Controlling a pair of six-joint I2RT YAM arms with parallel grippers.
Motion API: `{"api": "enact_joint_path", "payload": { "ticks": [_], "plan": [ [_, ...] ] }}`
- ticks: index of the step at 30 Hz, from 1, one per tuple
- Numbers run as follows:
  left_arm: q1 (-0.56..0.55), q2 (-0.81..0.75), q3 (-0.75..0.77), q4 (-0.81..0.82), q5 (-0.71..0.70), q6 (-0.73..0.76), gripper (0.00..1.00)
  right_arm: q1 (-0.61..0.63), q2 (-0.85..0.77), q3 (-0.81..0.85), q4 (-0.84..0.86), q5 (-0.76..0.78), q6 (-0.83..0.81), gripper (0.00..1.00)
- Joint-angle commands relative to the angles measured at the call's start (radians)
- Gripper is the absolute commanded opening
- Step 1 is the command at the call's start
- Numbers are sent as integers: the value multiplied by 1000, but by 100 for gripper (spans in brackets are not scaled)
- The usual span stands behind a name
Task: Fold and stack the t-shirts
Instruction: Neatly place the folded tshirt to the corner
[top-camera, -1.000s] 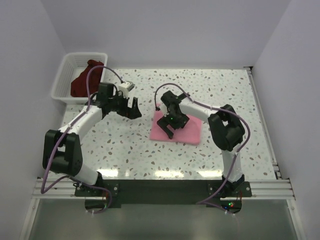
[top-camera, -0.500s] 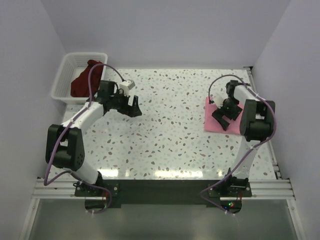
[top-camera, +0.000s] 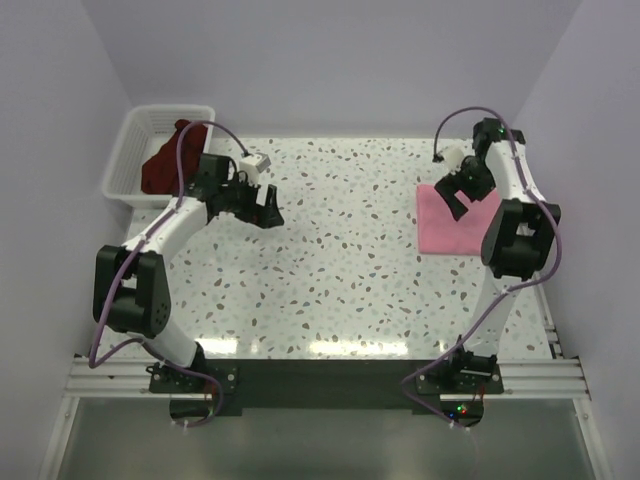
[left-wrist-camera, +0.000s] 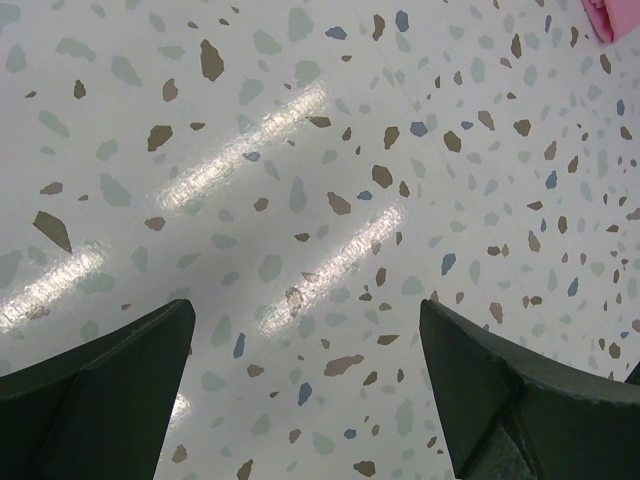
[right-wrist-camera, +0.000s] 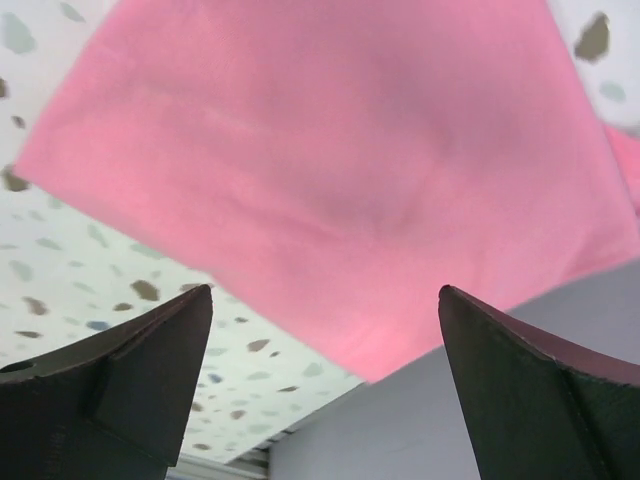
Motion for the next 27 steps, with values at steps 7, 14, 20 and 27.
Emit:
{"api": "enact_joint_path", "payload": {
  "ticks": [7, 14, 20, 27],
  "plan": [
    [9, -55, 9, 10, 2, 4, 100, -7, -393, -432, 167, 23, 541, 99],
    [9, -78, -7, 5, -18, 21, 100, -7, -425, -651, 330, 111, 595, 99],
    [17, -86, -36, 8, -24, 27, 100, -7, -331, -708, 435, 137, 621, 98],
    [29, -83, -47, 13, -21, 22, 100, -7, -174, -649, 496, 148, 672, 98]
  ]
}}
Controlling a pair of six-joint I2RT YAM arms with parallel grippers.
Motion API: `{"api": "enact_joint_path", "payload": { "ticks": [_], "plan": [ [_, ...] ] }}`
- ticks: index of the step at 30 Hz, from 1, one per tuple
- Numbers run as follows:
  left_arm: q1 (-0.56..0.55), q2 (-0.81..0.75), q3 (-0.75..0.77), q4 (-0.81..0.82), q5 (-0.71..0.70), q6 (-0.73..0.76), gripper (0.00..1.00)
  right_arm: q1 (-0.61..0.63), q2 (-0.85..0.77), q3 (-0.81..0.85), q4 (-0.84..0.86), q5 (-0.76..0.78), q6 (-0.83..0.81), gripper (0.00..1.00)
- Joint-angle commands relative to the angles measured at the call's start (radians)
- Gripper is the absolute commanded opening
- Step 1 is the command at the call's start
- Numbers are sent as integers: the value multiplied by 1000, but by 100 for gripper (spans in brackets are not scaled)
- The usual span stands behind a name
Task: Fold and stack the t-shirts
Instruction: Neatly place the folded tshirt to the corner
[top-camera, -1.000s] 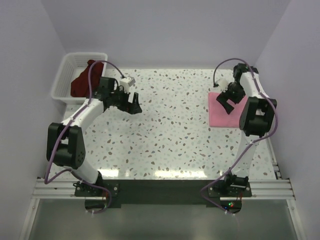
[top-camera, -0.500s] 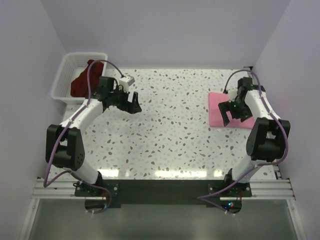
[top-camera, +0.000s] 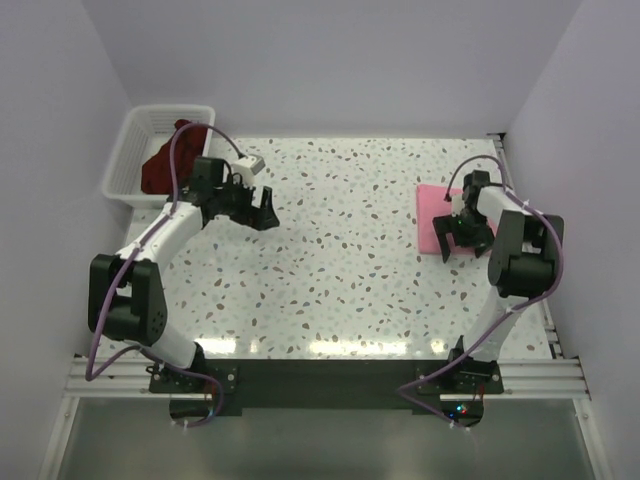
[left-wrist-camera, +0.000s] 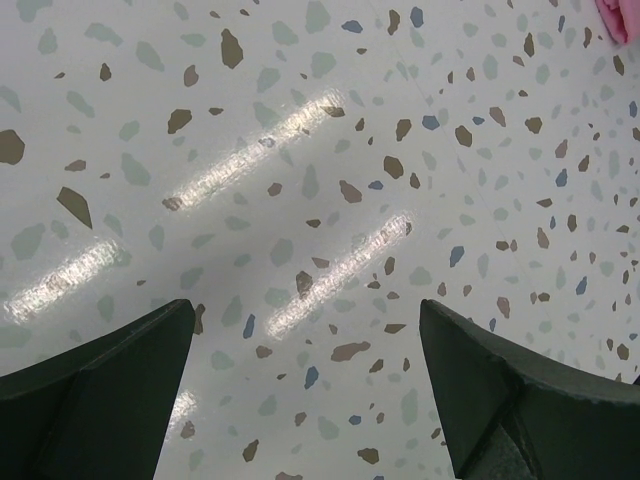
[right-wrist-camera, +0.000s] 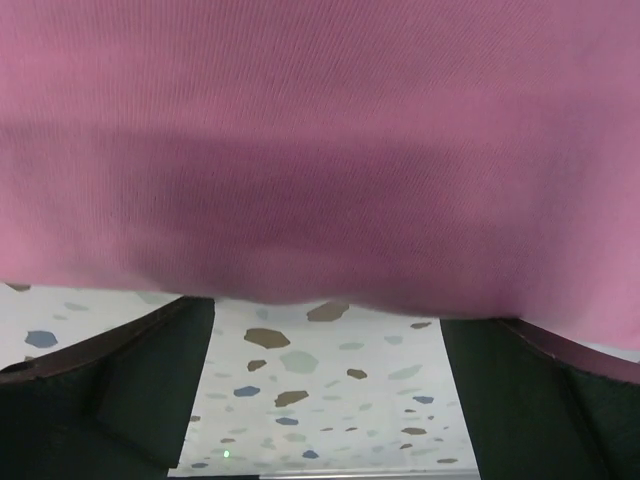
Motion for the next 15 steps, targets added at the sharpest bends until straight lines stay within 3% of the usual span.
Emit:
{"api": "enact_joint_path", "payload": {
  "ticks": [1, 15],
  "plan": [
    [15, -27, -4, 17, 0, 22, 100, -1, 82, 49, 116, 35, 57, 99],
    [32, 38, 21, 17, 18, 17, 100, -2, 333, 405, 81, 52, 73, 99]
  ]
}}
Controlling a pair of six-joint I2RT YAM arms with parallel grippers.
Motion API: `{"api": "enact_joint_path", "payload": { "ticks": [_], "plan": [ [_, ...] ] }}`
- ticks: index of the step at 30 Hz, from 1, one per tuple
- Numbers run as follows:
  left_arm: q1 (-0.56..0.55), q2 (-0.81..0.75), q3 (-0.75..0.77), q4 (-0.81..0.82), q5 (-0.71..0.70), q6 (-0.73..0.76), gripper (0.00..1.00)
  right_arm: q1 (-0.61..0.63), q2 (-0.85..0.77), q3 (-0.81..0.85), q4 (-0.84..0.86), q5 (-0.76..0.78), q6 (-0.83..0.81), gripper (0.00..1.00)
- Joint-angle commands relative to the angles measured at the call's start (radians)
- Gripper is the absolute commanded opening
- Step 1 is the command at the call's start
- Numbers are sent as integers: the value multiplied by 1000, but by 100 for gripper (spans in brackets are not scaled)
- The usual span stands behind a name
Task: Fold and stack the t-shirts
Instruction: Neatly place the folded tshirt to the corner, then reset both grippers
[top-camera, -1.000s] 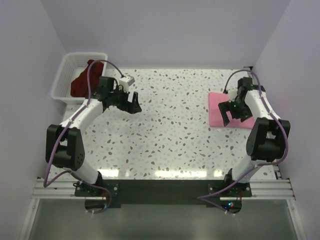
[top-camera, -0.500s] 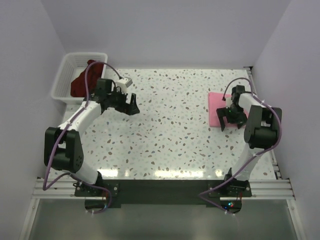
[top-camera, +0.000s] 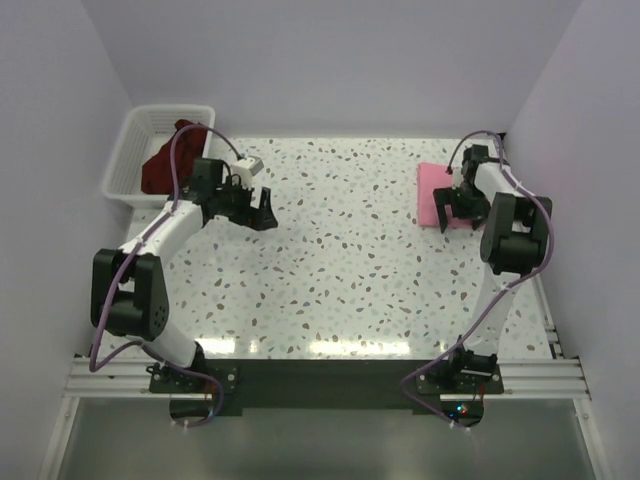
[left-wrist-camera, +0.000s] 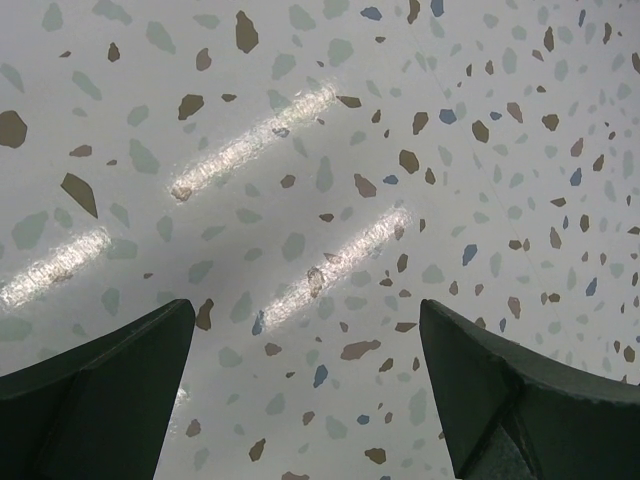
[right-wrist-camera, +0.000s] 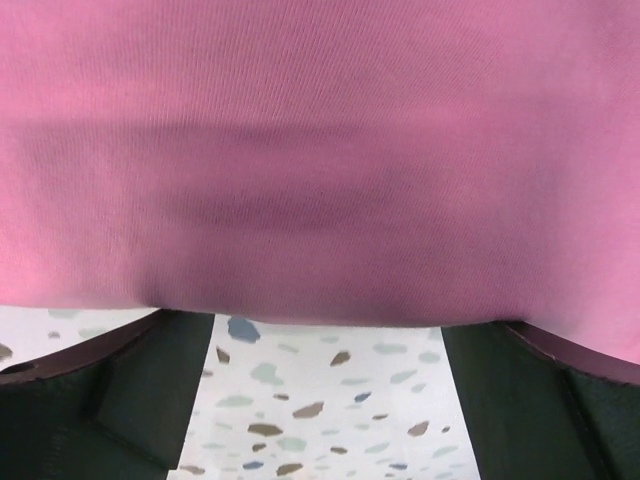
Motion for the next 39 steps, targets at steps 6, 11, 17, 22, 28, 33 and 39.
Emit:
{"api": "enact_joint_path", "payload": {
  "ticks": [6, 11, 17, 22, 28, 33, 39],
  "plan": [
    [16, 41, 42, 0, 25, 27, 100, -2, 211, 238, 99, 67, -21, 99],
    [17, 58, 61, -8, 29, 30, 100, -2, 303, 413, 56, 88, -35, 99],
    [29, 65, 62, -13, 34, 41, 100, -2, 378, 542, 34, 111, -43, 99],
    [34, 70, 66, -16, 41, 47, 100, -2, 351, 541, 37, 91, -63, 99],
    [35, 53, 133, -16, 28, 77, 100, -2, 200, 461, 36, 29, -109, 99],
    [39, 45, 346, -59, -69, 143, 100, 4, 7, 528, -38, -108, -135, 99],
    [43, 6, 386, -4, -60, 70, 100, 64, -120, 607, -179, -185, -182, 99]
  ]
}}
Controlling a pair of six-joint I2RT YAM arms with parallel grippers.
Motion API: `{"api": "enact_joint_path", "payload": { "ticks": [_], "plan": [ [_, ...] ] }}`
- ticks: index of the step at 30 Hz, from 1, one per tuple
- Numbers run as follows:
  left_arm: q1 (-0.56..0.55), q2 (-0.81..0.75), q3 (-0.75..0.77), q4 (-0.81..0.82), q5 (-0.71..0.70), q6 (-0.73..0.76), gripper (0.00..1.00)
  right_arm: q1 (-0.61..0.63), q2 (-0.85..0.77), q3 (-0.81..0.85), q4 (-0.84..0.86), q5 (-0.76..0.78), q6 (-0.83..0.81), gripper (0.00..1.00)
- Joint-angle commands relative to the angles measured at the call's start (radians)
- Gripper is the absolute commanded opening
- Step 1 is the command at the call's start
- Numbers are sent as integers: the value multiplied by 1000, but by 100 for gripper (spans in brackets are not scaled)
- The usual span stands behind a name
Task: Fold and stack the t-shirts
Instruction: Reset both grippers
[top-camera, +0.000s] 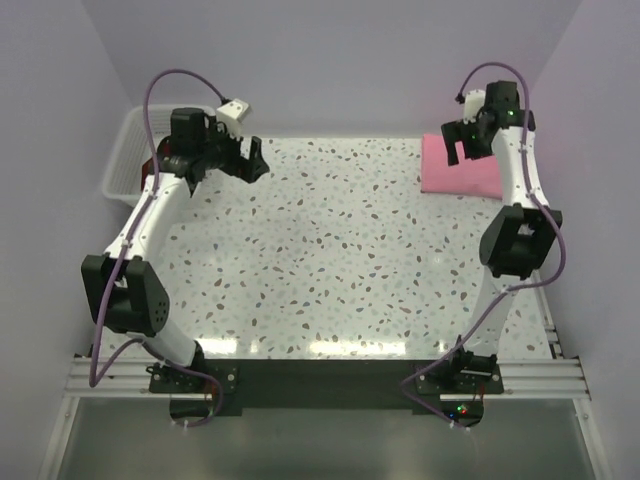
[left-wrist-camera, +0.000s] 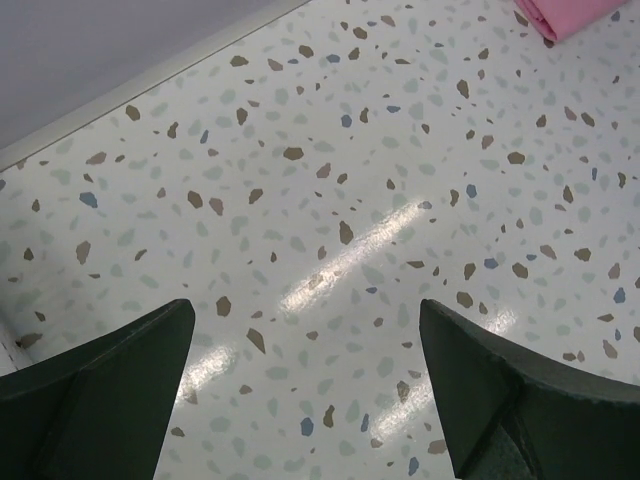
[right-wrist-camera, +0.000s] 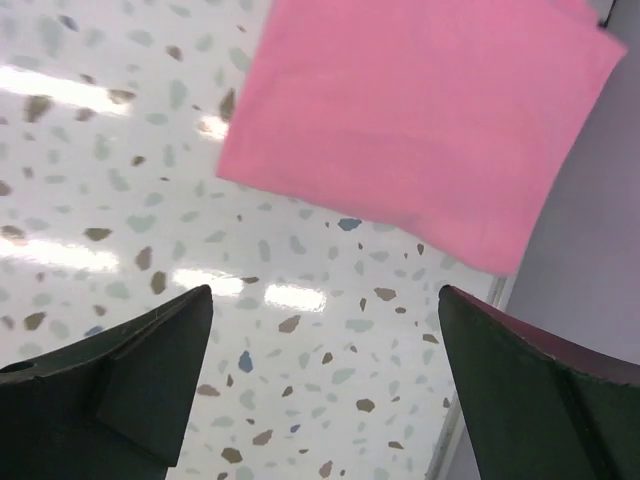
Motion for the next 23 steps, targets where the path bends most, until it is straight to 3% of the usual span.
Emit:
{"api": "enact_joint_path", "payload": {
  "ticks": [1, 4, 10, 15, 23],
  "plan": [
    [12, -39, 22, 19, 21, -26, 100, 57, -179, 54, -110, -108, -54, 99],
    [12, -36, 39, -74, 91, 52, 100, 137, -280, -45, -112, -133, -54, 99],
    [29, -41, -76, -148, 22, 46, 100, 286, -429, -354, -50, -231, 10, 99],
    [35, -167, -324, -50, -37, 55, 100, 398, -538, -657, 63, -236, 50, 99],
    [41, -331, -454, 2, -123, 72, 100, 420, -641, -857, 132, -248, 85, 99]
  ]
}}
